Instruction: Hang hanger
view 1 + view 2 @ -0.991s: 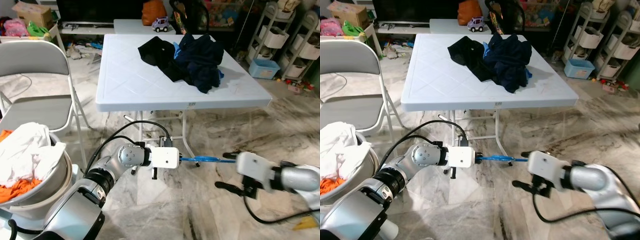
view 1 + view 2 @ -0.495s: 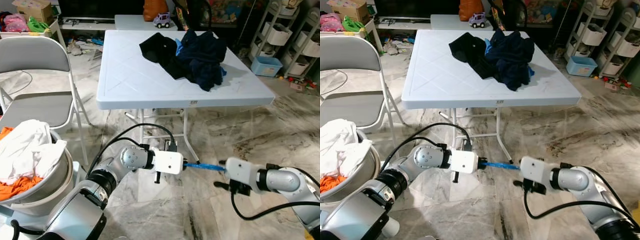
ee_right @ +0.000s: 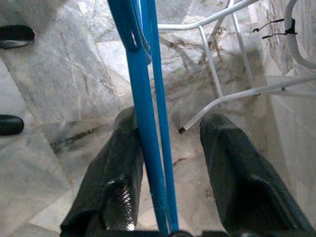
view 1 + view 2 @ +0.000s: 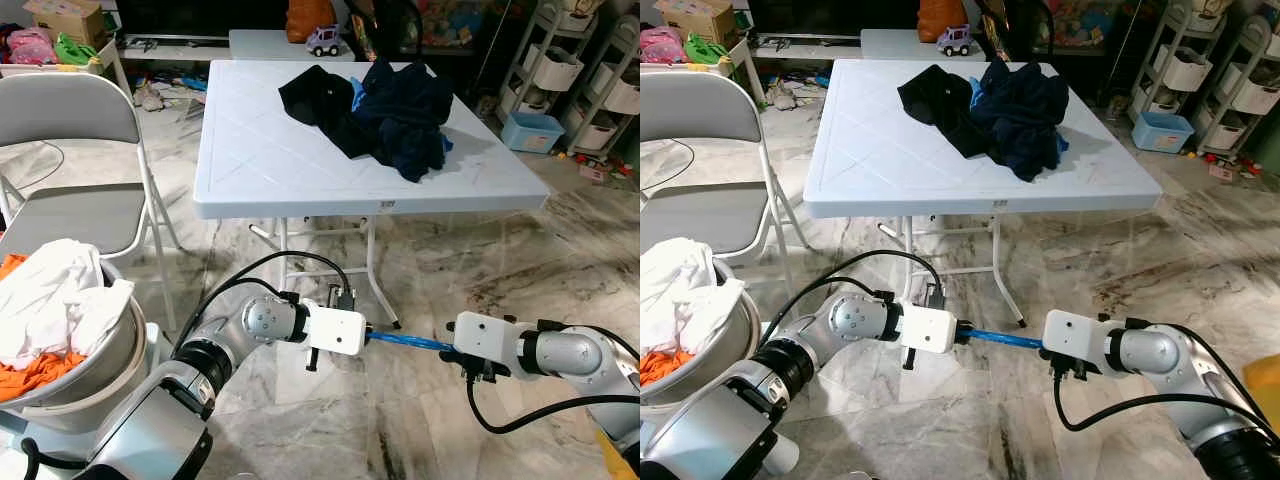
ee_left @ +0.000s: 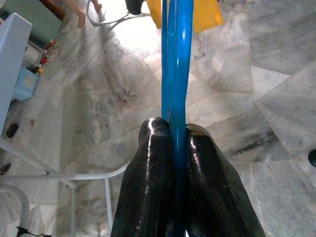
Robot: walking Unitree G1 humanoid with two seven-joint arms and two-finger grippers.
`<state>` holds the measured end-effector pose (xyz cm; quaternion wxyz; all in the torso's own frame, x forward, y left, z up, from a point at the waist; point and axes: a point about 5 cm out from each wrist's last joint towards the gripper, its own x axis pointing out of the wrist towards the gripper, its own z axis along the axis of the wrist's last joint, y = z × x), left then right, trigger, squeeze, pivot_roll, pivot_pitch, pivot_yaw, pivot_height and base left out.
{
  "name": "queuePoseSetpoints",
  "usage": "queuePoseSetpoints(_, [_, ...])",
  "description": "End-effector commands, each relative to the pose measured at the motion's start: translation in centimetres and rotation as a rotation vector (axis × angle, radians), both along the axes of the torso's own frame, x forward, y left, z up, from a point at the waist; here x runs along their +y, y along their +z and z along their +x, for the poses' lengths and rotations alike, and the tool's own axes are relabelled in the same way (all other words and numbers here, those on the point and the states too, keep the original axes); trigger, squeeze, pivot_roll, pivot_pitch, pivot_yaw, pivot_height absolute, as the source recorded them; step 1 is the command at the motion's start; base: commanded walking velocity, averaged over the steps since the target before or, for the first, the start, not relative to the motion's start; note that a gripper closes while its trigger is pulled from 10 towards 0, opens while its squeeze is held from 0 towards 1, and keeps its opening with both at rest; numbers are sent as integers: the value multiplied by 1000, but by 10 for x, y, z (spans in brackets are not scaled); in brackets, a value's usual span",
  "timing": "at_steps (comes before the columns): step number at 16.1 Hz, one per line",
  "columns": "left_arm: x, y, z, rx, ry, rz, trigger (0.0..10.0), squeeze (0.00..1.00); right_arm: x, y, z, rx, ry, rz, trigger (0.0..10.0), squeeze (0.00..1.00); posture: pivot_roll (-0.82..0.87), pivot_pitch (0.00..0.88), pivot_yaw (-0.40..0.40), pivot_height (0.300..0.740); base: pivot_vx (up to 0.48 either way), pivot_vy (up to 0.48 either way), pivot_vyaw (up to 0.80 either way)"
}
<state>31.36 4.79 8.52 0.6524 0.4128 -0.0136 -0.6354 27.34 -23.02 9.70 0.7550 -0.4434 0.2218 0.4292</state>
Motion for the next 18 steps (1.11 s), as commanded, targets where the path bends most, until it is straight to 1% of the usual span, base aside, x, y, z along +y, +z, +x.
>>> queuePoseSetpoints(1, [-1, -2, -1, 1, -8, 16, 10000, 0, -5, 0, 2, -1, -16, -27, 0, 0, 109, 27, -81, 740, 0, 0, 0])
queuePoseSetpoints(10, [1, -4, -1, -5, 3, 27, 10000, 0, -8, -6, -5, 26, -29, -13, 0, 0, 114, 28, -77, 740, 0, 0, 0])
queuePoseSetpoints(13, [1, -6, -1, 14, 34, 2, 10000, 0, -5, -12, -8, 37, -34, 5, 0, 0, 115, 27, -75, 740, 0, 0, 0])
queuePoseSetpoints(14, [0, -5, 1, -13, 58, -18, 10000, 1000, -5, -13, -9, 38, -38, 10, 0, 0, 115, 26, -74, 740, 0, 0, 0])
queuePoseSetpoints(15, [-1, -2, 3, -36, 66, -34, 10000, 1000, -6, -14, -10, 41, -43, 13, 0, 0, 113, 26, -74, 740, 0, 0, 0])
queuePoseSetpoints(16, [-3, 5, 5, -98, 70, -62, 10000, 1000, -7, -16, -11, 47, -52, 15, 0, 0, 112, 26, -75, 740, 0, 0, 0])
queuePoseSetpoints(17, [-3, 6, 5, -112, 66, -76, 10000, 1000, -8, -17, -12, 49, -55, 16, 0, 0, 112, 26, -75, 740, 0, 0, 0])
queuePoseSetpoints(18, [-3, 9, 7, -144, 83, -103, 10000, 1000, -9, -18, -13, 51, -58, 17, 0, 0, 110, 26, -75, 740, 0, 0, 0])
